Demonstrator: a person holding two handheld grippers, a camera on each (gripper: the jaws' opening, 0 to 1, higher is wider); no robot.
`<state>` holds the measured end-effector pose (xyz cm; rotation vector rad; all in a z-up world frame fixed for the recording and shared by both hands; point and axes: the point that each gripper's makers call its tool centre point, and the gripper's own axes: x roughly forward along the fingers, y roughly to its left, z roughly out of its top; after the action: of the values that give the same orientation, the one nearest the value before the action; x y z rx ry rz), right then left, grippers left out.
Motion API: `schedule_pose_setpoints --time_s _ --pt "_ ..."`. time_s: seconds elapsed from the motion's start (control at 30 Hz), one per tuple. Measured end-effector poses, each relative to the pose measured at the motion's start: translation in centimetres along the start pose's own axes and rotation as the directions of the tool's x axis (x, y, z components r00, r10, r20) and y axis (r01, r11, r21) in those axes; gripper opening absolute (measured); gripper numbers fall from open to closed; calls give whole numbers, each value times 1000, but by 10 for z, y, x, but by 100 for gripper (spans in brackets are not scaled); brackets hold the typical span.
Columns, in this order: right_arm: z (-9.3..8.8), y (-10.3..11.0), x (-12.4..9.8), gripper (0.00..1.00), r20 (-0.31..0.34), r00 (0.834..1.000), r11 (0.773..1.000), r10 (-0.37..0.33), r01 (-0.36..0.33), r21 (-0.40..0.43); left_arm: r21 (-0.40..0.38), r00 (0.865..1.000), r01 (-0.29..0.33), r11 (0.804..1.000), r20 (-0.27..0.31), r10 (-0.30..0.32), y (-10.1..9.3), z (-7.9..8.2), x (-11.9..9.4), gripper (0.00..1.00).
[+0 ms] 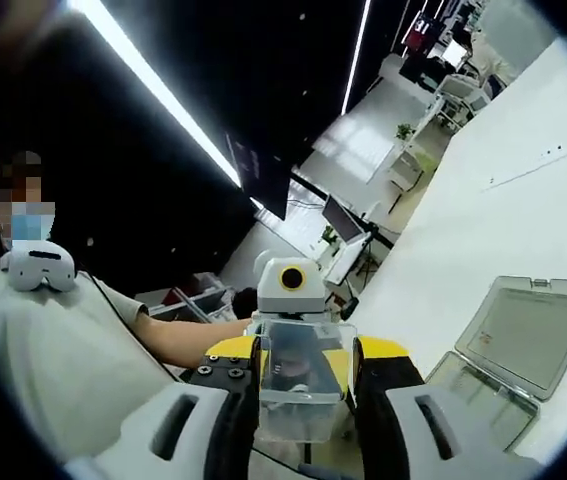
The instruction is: Insert the divider into the dual guide fixture by aligning both edges with the guide slots and pushing it downward to the bottom, including one-sided entry, uneven engagement, binding, and posture correction.
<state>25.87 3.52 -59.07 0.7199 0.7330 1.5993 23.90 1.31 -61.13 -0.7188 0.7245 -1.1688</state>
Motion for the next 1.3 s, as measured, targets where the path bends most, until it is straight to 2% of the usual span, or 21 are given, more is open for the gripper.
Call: schedule_pose_setpoints --time_s 0.23,0.33,0.7,0.73,0.8,0.9,1.07,1.13,1.3 --pt "2 -2 1 32 7 1000 1000 -19 19 -13 -9 1000 0 1000 15 0 4 2 -3 27" --pt "3 -4 1 32 13 1000 1000 -26 26 9 -30 1000 10 1000 29 -9 5 4 -6 27" --pt "4 -5 4 31 5 999 999 -53 53 -7 8 999 3 1000 51 -3 5 4 -9 29" --pt "4 -7 5 31 2 998 998 -65 65 -12 27 999 -18 999 44 17 8 2 -9 30" --pt "4 -9 6 31 -4 997 997 -73 73 -5 29 999 -20 999 42 19 8 1 -9 31" --pt "3 -11 7 31 -11 996 996 -86 86 1 53 997 -53 997 55 50 12 2 -11 40" --pt "-1 -16 10 31 -40 990 991 -135 135 -8 89 994 -105 990 39 102 16 1 -11 39" --pt "-2 -19 11 31 -47 987 988 -155 155 -7 122 988 -157 980 23 155 22 0 -11 39" --pt "-8 -29 12 31 -79 973 976 -218 217 -19 180 974 -223 958 12 225 24 -2 -7 43"
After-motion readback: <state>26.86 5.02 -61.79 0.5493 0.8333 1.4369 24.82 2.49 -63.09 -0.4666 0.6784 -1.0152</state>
